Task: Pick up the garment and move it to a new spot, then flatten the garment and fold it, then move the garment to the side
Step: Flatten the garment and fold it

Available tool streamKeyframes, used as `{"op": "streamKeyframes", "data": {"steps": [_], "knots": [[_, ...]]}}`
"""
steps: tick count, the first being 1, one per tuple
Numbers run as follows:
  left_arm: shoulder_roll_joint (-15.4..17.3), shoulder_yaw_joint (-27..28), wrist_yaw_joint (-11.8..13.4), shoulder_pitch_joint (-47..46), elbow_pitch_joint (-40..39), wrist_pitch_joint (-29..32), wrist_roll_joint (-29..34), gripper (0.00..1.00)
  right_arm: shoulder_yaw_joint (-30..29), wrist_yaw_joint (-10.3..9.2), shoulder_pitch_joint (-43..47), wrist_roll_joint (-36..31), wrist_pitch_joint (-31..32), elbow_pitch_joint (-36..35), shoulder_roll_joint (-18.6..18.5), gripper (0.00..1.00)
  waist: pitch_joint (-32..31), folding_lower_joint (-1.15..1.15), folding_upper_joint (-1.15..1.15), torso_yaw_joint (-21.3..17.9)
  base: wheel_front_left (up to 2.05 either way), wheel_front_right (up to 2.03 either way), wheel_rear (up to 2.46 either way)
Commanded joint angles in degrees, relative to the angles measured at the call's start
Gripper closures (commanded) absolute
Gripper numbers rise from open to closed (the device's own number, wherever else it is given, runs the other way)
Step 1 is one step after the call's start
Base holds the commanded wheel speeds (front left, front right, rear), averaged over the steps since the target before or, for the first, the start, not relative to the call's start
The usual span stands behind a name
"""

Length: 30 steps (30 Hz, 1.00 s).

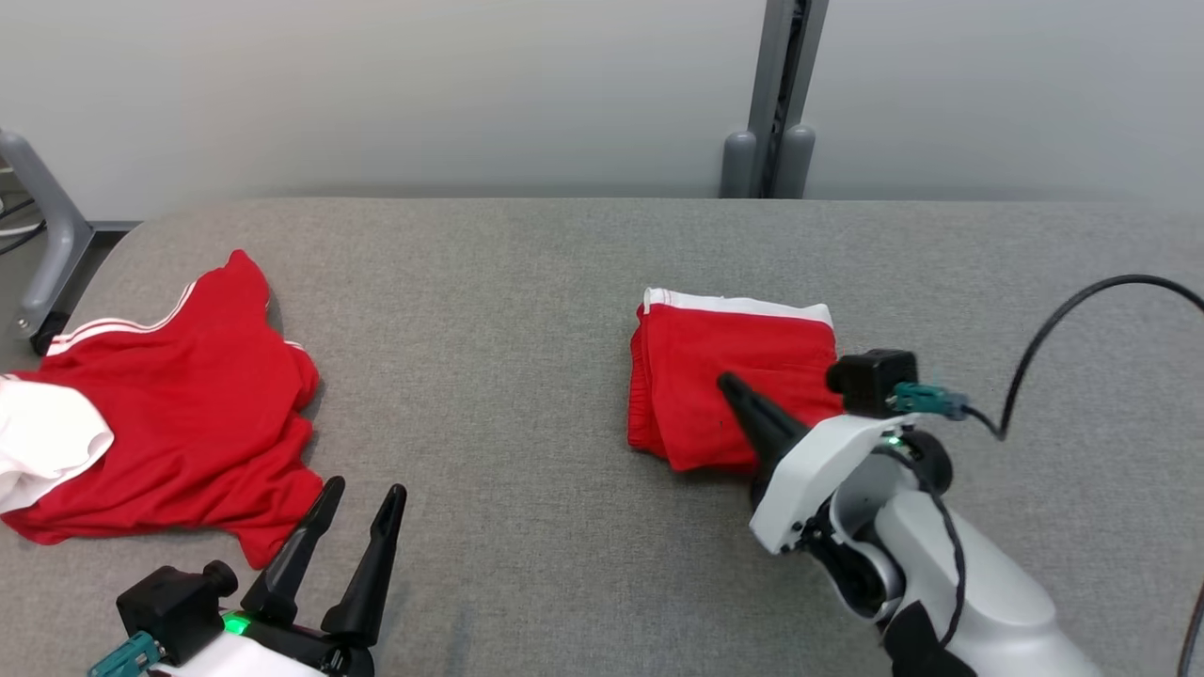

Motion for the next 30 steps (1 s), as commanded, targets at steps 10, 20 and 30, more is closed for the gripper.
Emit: {"op": "streamKeyframes", "data": {"steps": [10,20,30], "knots": [[-0.35,0.52,0.76,0.95,-0.77,-0.18,0.71,0.0,-17.94,0.01,3.47,-12.05,-3.04,-2.7,-0.43,0.0,-0.66,0.0,0.0,-1.24,0.0,0.0,0.0],[0.26,0.09,0.3,-0.04,-0.73,-0.14,0.55,0.0,-25.73,0.01,8.42,-16.33,3.11,-11.32,-0.48,0.0,0.17,0.0,0.0,-0.7,0.0,0.0,0.0],[1.67,-0.04,-0.17,-1.55,-1.15,-0.14,-0.16,0.0,-30.15,0.01,3.16,-17.43,12.31,-2.77,-0.41,0.0,3.04,0.0,0.0,0.68,0.0,0.0,0.0]]}}
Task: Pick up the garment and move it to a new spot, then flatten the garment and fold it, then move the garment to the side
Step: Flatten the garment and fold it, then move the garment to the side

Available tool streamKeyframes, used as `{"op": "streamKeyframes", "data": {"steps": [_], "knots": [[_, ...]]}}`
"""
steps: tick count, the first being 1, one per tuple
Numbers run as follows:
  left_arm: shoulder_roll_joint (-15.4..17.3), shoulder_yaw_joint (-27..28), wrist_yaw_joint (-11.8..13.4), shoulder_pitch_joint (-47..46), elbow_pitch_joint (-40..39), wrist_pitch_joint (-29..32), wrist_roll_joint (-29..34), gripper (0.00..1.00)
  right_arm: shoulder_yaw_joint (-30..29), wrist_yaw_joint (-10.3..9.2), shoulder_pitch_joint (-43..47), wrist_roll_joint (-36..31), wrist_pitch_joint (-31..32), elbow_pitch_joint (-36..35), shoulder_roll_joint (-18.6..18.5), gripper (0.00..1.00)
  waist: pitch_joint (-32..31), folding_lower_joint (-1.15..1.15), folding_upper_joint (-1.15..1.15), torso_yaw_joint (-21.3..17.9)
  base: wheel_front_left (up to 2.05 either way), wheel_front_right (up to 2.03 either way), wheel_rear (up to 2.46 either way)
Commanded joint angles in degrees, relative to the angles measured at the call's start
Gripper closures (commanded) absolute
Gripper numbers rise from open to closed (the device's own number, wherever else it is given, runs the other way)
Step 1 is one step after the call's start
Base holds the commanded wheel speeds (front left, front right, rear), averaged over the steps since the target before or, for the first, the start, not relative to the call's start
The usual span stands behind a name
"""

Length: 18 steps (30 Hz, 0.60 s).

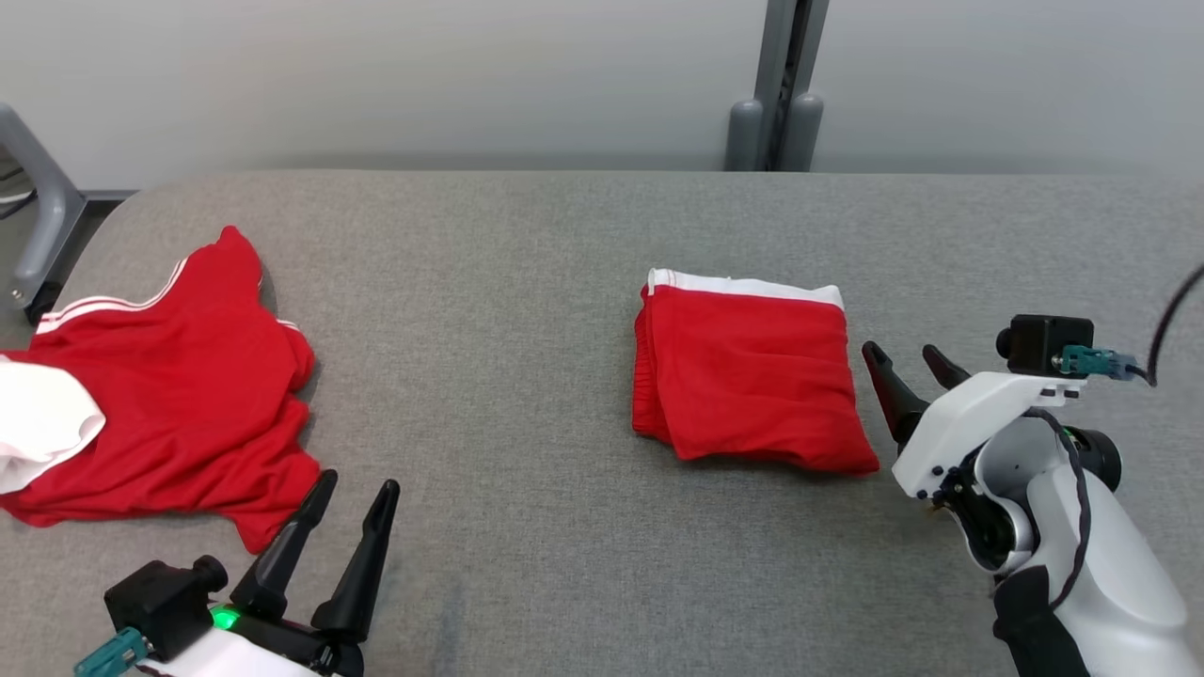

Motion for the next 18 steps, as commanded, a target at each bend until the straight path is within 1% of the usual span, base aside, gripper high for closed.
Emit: {"op": "streamKeyframes", "data": {"steps": [1,4,10,17,18], "knots": [[0.57,0.06,-0.21,-1.54,-0.13,-0.05,-0.35,0.0,-0.66,0.01,-1.41,0.57,0.69,2.23,-0.29,0.0,0.95,0.0,0.0,0.83,0.0,0.0,0.0],[1.37,0.09,-0.41,-1.64,-0.01,-0.06,-0.77,0.0,-0.96,0.01,-3.82,1.92,1.75,6.95,-0.32,0.0,2.14,0.0,0.0,1.83,0.0,0.0,0.0],[2.5,0.15,-0.56,-2.88,-0.14,-0.06,-1.71,0.0,-2.1,0.01,-8.54,3.19,-0.17,15.42,-0.31,0.0,4.6,0.0,0.0,3.94,0.0,0.0,0.0],[4.21,-0.67,-0.63,-4.0,-0.9,-0.06,-3.08,0.0,-1.54,0.01,-13.64,5.22,-1.38,25.62,-0.29,0.0,7.05,0.0,0.0,6.13,0.0,0.0,0.0],[4.21,-0.67,-0.63,-4.0,-0.9,-0.06,-3.08,0.0,-1.54,0.01,-13.64,5.22,-1.38,25.62,-0.29,0.0,7.05,0.0,0.0,6.13,0.0,0.0,0.0]]}}
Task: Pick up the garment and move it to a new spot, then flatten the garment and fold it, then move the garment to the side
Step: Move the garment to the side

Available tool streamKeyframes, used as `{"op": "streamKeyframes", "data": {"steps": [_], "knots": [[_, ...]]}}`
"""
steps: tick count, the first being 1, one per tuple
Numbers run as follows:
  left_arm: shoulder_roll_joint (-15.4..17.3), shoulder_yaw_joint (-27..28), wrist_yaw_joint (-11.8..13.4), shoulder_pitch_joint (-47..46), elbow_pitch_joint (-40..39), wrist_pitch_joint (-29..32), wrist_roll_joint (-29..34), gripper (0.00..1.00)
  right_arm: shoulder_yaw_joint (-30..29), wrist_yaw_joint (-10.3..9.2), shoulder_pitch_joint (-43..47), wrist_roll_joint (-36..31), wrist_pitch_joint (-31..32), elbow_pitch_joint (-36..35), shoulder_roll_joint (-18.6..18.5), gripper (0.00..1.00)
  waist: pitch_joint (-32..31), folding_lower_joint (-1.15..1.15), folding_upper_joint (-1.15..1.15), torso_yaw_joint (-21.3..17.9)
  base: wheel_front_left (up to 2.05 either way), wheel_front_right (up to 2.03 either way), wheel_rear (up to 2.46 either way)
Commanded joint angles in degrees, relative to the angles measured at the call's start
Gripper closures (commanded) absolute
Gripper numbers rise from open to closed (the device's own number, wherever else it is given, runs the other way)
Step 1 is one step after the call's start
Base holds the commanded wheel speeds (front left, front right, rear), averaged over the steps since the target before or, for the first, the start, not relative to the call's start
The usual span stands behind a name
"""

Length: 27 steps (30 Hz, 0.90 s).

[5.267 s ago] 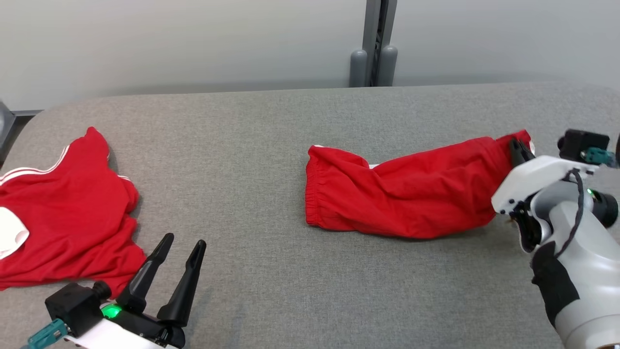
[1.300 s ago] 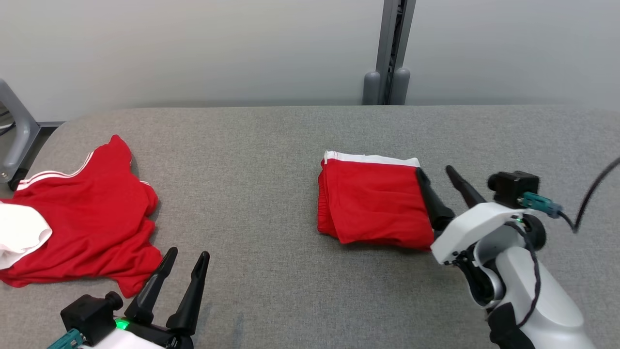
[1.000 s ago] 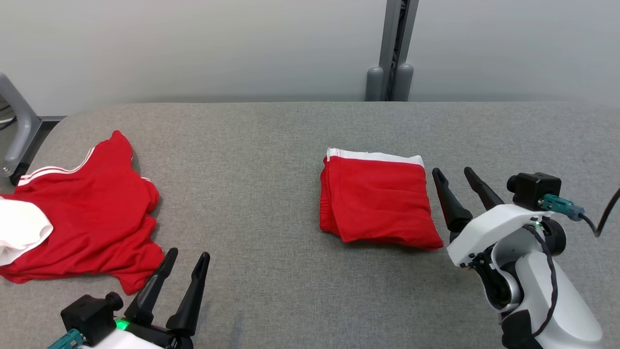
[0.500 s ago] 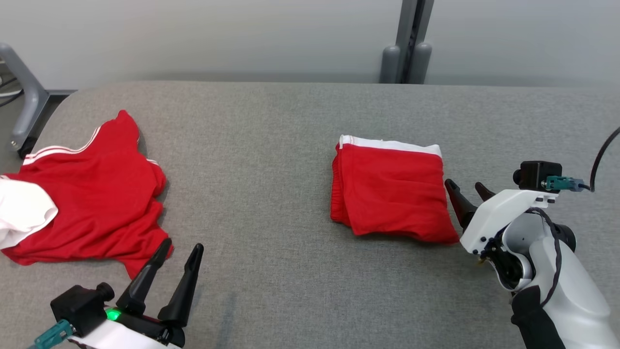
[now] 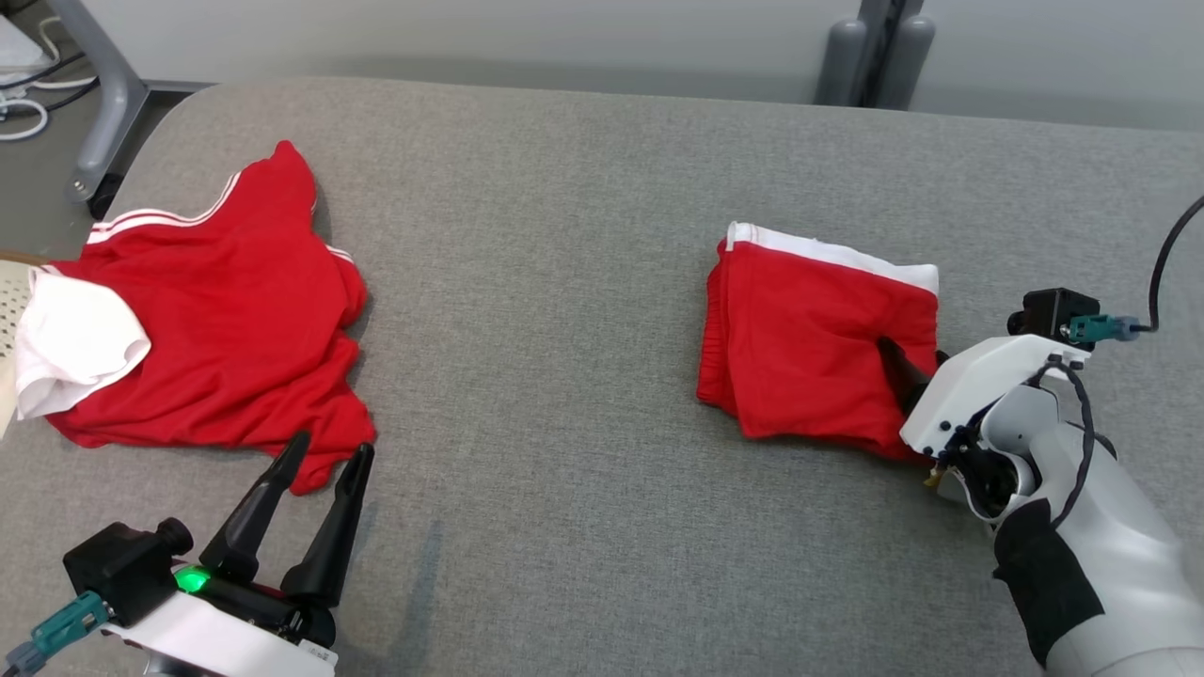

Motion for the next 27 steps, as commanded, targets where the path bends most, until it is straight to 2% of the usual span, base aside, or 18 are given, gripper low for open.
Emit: {"op": "streamKeyframes", "data": {"steps": [1,3,4,5,8,16,21,27], "knots": [[0.18,-0.11,-0.37,-0.62,-0.03,-0.06,-0.31,0.0,0.38,0.01,-0.27,0.59,0.09,1.41,-0.24,0.0,0.47,0.0,0.0,0.62,0.0,0.0,0.0],[0.51,-0.28,-0.38,-0.94,-0.01,-0.06,-0.52,0.0,1.43,0.0,-0.85,2.22,0.04,3.54,-0.01,0.0,0.52,0.0,0.0,1.05,0.0,0.0,0.0],[0.57,-0.38,-0.38,-1.05,0.03,-0.06,-0.57,0.0,2.02,0.0,-1.12,3.06,-0.08,4.35,0.08,0.1,0.48,0.0,0.0,1.21,0.0,0.0,0.0],[0.57,-0.4,-0.38,-1.13,0.11,-0.06,-0.7,0.0,2.7,0.0,-1.35,3.94,-0.29,5.01,0.1,0.45,0.42,0.0,0.0,1.34,0.0,0.0,0.0],[0.52,-0.32,-0.38,-1.23,0.33,-0.06,-0.8,0.0,4.73,0.01,-1.96,6.54,-1.09,5.96,0.06,1.0,0.16,0.0,0.0,1.47,0.0,0.0,0.0],[-0.11,0.26,-0.31,-0.3,0.26,-0.06,-0.08,0.0,10.01,0.01,-4.31,9.68,-5.37,5.99,-0.11,1.0,-0.81,0.0,0.0,0.31,0.0,0.0,0.0],[0.05,0.65,-0.26,0.34,-0.61,-0.06,0.16,0.0,13.56,0.01,-6.29,7.37,-7.72,6.23,-0.33,1.0,-0.43,0.0,0.0,-1.35,0.0,0.0,0.0],[1.3,0.85,-0.26,0.71,-2.77,-0.05,0.46,0.0,14.96,0.0,-10.97,2.38,-9.46,8.14,-1.98,1.0,1.47,0.0,0.0,-3.99,0.0,0.0,0.0]]}}
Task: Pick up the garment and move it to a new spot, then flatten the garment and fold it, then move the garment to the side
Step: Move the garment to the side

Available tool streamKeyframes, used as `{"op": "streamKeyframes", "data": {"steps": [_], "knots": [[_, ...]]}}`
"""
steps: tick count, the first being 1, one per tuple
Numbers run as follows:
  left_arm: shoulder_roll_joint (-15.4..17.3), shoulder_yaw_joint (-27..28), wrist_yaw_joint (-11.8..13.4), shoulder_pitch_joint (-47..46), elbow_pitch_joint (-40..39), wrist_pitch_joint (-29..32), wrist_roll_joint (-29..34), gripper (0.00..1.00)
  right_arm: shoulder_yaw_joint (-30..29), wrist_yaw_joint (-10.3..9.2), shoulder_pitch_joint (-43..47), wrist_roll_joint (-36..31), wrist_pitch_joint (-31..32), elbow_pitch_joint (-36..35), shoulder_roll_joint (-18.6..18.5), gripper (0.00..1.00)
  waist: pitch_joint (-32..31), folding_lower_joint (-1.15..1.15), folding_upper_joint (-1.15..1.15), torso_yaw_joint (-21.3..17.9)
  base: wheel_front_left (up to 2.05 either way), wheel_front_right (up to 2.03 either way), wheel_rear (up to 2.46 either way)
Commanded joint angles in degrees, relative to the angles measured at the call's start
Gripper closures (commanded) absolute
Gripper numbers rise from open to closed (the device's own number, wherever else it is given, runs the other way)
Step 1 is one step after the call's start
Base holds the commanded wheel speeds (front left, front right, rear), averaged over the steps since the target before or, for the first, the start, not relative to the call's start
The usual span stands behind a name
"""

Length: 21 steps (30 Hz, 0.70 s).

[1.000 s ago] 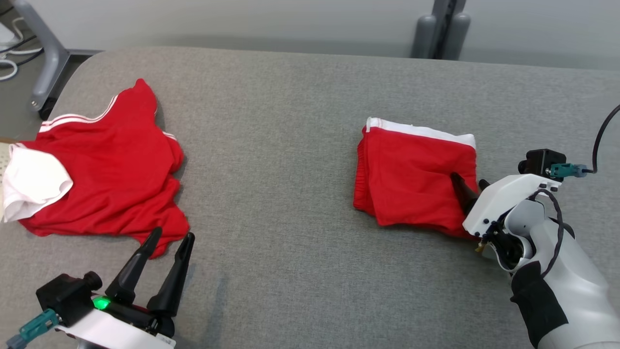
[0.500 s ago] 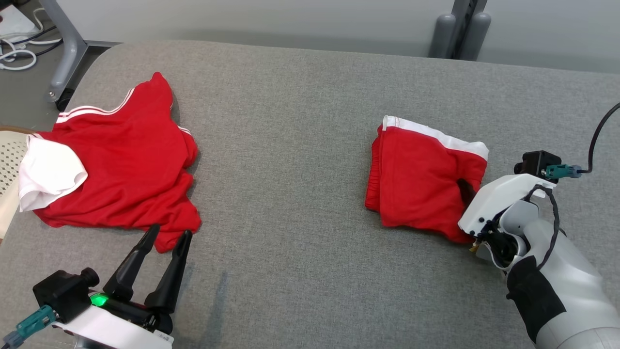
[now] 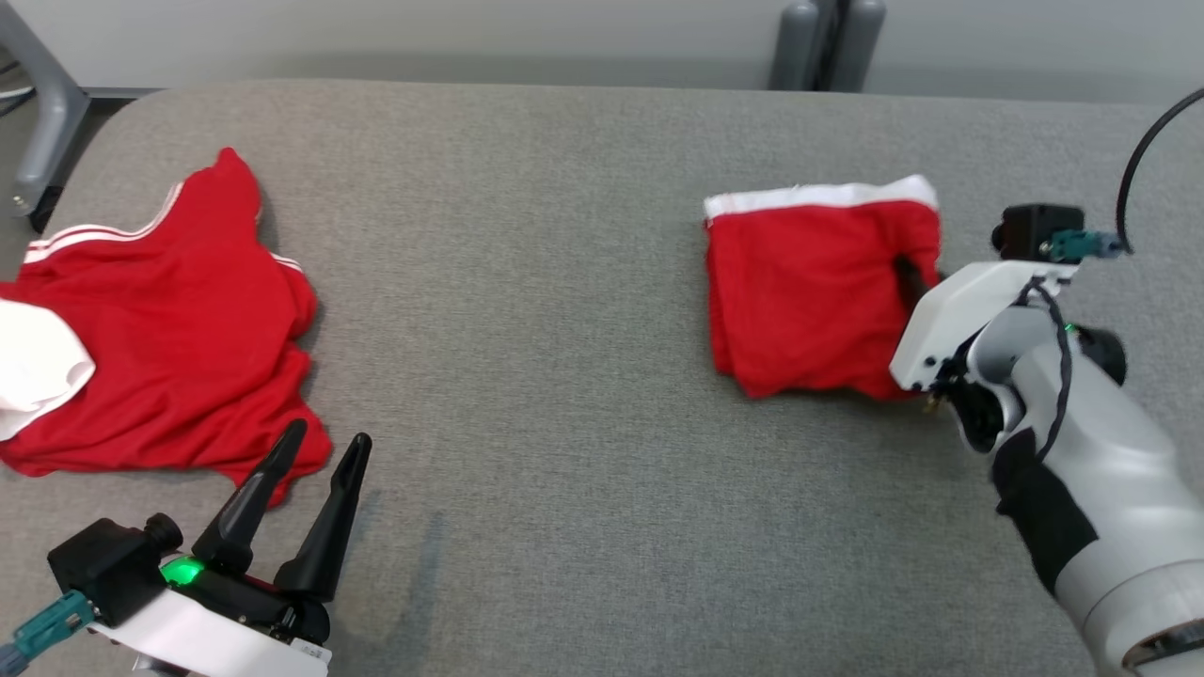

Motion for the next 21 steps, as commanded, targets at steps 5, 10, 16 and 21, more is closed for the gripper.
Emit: {"op": "streamKeyframes", "data": {"steps": [5,10,16,21], "knots": [[1.19,0.96,-0.1,0.57,-3.15,-0.05,0.45,0.0,0.03,0.0,-4.63,-4.31,-1.32,1.32,-2.41,1.0,2.91,0.0,0.0,-2.87,0.0,0.0,0.0],[2.99,1.28,-0.1,0.41,-5.74,-0.05,0.27,0.0,-1.07,-0.01,-9.18,-8.7,-1.03,2.27,-3.71,1.0,6.08,0.0,0.0,-5.1,0.0,0.0,0.0],[4.74,2.35,-0.1,0.73,-8.77,-0.06,-0.27,0.0,-3.28,-0.01,-13.7,-14.3,-0.34,2.98,-4.67,1.0,9.58,0.0,0.0,-7.58,0.0,0.0,0.0],[5.87,2.99,-0.1,1.34,-10.76,-0.06,-0.19,0.0,-5.59,-0.01,-16.08,-17.61,-0.47,3.12,-4.08,1.0,11.32,0.0,0.0,-9.66,0.0,0.0,0.0]]}}
